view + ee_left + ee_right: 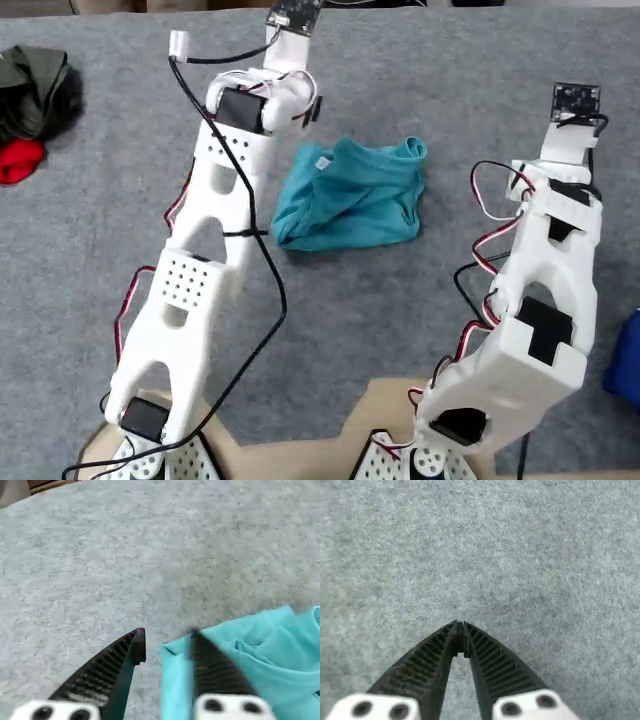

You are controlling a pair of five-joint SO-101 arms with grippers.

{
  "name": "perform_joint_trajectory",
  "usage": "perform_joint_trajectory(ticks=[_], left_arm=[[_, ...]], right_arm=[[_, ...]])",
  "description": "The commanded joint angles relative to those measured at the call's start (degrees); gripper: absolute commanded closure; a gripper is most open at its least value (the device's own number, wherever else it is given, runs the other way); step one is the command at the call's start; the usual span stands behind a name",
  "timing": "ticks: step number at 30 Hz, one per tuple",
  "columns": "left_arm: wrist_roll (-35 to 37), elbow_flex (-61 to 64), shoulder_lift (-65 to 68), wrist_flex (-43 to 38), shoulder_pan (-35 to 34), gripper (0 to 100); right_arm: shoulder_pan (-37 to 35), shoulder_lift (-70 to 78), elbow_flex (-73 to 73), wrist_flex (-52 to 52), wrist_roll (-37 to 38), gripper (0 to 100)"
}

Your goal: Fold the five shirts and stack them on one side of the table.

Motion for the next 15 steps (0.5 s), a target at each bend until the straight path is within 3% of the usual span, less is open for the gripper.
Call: perform_joint_trajectory(ticks=[1,9,15], left_arm=[[0.26,-2.37,1.27,-1.05,0.0,97],[0.18,-2.73,4.35,8.7,5.19,98],[0.44,-2.64,2.77,10.29,10.11,98]], right_arm=[[-0.92,-0.31,-2.86,0.35,0.62,99.0],[-0.92,-0.31,-2.86,0.35,0.62,99.0],[-0.92,-0.31,-2.86,0.35,0.62,99.0]])
